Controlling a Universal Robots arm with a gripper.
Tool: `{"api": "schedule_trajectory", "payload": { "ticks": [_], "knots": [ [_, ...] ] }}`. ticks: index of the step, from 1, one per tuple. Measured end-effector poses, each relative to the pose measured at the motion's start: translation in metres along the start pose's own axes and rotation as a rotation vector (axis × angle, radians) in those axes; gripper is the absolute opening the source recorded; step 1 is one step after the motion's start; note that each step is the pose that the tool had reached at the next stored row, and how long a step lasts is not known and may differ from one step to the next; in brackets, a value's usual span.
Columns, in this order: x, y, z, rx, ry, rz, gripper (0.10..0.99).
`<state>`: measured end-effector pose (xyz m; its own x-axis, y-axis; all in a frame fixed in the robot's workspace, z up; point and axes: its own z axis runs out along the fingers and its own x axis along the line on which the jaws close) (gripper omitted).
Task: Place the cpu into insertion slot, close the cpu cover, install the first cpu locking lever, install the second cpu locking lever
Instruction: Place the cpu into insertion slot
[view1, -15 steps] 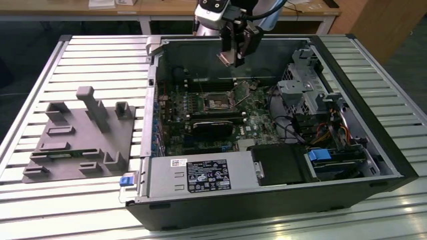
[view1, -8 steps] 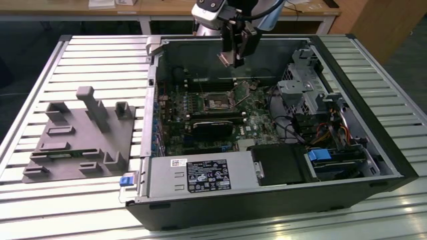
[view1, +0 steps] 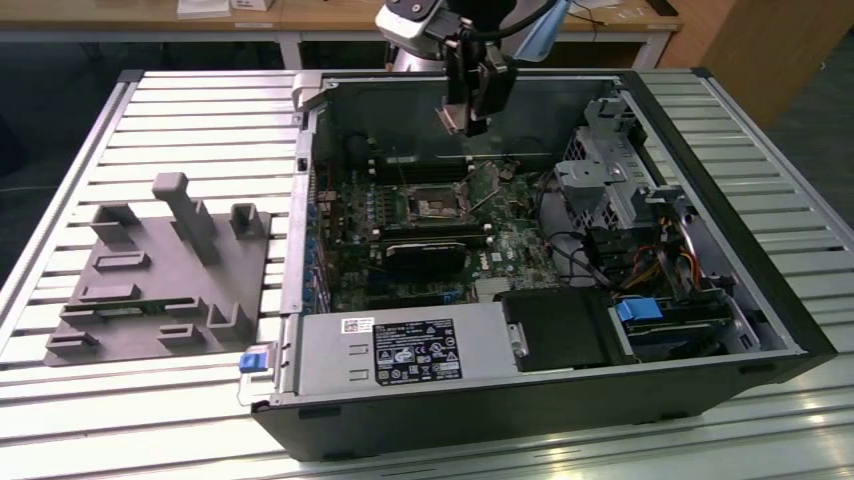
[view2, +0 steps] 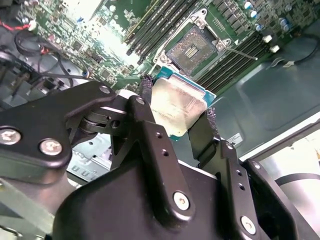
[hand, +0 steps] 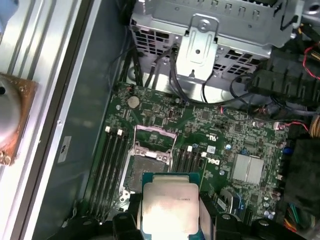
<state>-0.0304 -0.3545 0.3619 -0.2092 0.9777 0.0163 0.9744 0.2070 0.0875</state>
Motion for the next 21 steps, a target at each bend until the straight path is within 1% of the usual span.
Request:
{"api": "schedule_trajectory", "payload": {
  "ticks": [18,21],
  "knots": [
    [0.0,-0.0002,0.0018,-0.004,-0.022,0.238,0.541],
    [0.0,-0.0002,0.0019,-0.004,-0.0246,0.267,0.541]
  ]
}}
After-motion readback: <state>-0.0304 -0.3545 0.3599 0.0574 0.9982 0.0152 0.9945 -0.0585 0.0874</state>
